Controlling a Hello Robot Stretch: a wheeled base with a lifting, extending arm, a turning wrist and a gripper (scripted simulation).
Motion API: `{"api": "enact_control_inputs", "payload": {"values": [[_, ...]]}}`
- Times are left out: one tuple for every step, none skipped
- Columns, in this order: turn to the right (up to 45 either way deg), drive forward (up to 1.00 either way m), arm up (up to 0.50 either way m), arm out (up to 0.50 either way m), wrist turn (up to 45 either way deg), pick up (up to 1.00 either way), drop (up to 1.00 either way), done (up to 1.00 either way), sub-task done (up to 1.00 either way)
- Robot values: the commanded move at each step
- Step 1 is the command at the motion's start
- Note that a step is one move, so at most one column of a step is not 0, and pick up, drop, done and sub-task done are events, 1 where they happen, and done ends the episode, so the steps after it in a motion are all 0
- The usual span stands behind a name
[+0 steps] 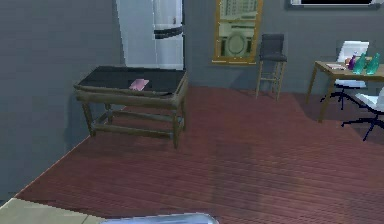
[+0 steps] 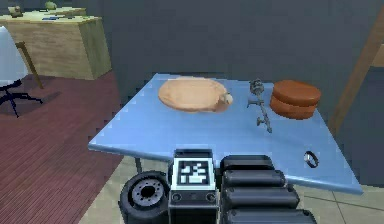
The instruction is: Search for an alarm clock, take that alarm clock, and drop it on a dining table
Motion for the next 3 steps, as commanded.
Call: {"api": "enact_control_inputs", "payload": {"values": [[0.0, 0.0, 0.0, 0.48, 0.0, 0.0, 0.0, 0.0, 0.0], [0.0, 0.0, 0.0, 0.0, 45.0, 0.0, 0.0, 0.0, 0.0], [0.0, 0.0, 0.0, 0.0, 45.0, 0.0, 0.0, 0.0, 0.0]]}}
